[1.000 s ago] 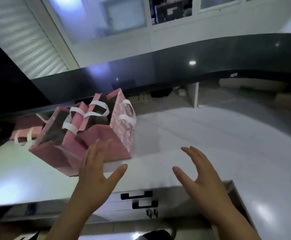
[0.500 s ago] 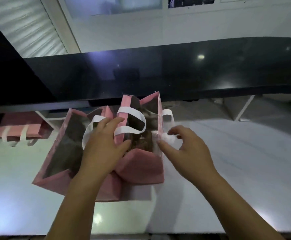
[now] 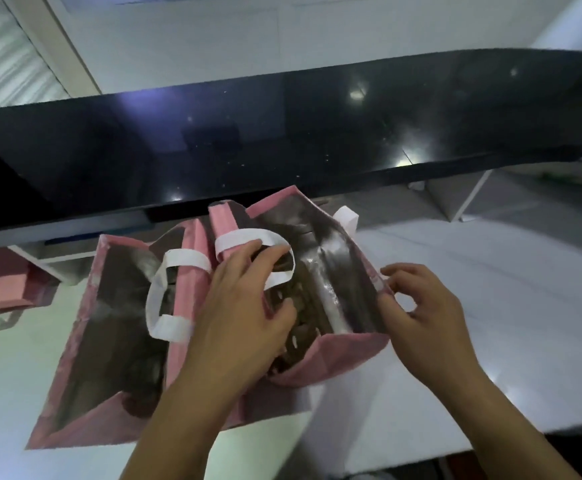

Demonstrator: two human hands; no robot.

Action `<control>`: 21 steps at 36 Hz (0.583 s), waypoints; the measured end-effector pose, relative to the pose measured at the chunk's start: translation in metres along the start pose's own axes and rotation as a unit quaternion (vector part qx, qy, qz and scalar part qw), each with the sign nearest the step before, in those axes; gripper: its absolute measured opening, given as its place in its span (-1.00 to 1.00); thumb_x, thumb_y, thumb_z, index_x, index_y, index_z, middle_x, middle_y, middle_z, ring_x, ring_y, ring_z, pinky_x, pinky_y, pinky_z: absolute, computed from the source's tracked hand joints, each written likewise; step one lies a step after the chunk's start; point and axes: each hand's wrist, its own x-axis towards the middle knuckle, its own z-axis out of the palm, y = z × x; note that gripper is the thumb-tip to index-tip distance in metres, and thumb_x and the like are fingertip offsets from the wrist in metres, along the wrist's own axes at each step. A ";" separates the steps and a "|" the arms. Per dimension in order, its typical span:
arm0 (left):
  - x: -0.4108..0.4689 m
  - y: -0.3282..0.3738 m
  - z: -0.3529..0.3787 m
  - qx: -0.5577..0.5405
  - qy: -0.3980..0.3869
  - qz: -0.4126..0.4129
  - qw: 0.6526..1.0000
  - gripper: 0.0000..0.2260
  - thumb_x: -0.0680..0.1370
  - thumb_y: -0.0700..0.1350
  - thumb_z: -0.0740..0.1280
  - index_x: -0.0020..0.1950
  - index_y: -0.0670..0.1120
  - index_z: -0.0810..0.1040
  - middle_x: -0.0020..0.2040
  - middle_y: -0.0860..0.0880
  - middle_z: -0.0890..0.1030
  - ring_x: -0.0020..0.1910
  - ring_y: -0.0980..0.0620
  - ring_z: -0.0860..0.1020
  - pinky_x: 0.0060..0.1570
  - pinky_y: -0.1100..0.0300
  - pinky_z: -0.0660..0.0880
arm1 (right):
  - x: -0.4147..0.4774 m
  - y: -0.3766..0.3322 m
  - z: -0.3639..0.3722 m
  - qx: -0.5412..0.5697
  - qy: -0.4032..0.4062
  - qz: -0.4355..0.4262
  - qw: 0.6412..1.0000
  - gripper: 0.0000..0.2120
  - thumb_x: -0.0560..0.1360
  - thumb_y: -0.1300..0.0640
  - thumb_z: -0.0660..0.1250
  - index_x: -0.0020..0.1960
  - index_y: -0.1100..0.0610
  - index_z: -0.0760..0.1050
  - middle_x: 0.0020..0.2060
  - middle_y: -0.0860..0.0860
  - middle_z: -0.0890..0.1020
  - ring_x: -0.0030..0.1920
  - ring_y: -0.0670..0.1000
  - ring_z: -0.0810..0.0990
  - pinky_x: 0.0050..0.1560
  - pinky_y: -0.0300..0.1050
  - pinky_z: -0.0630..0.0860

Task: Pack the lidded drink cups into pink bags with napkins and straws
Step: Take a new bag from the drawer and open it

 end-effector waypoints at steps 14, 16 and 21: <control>-0.014 0.084 0.077 -0.170 -0.065 0.078 0.980 -0.32 0.43 -0.30 0.41 0.42 0.24 0.36 0.51 0.20 0.18 0.43 0.16 0.30 0.32 -0.02 0.47 | -0.106 0.086 -0.092 0.070 0.202 0.158 0.964 -0.79 0.58 0.12 0.31 -0.19 0.03 0.65 0.06 -0.16 0.61 0.09 -0.12 0.57 -0.19 -0.21 0.59; -0.016 0.105 0.090 -0.215 -0.087 0.097 0.968 -0.35 0.46 -0.30 0.41 0.38 0.29 0.39 0.43 0.24 0.29 0.32 0.31 0.38 0.14 0.16 0.57 | -0.123 0.099 -0.107 0.077 0.237 0.173 0.953 -0.78 0.57 0.12 0.32 -0.21 0.03 0.64 0.04 -0.16 0.62 0.06 -0.10 0.59 -0.13 -0.06 0.62; -0.027 0.171 0.132 -0.270 -0.166 0.132 0.939 -0.46 0.52 -0.14 0.45 0.39 0.29 0.38 0.40 0.28 0.39 0.25 0.15 0.51 0.05 0.21 0.56 | -0.170 0.128 -0.156 0.077 0.337 0.203 0.916 -0.74 0.61 0.13 0.27 -0.24 0.00 0.58 -0.04 -0.24 0.61 0.02 -0.13 0.58 -0.14 -0.10 0.58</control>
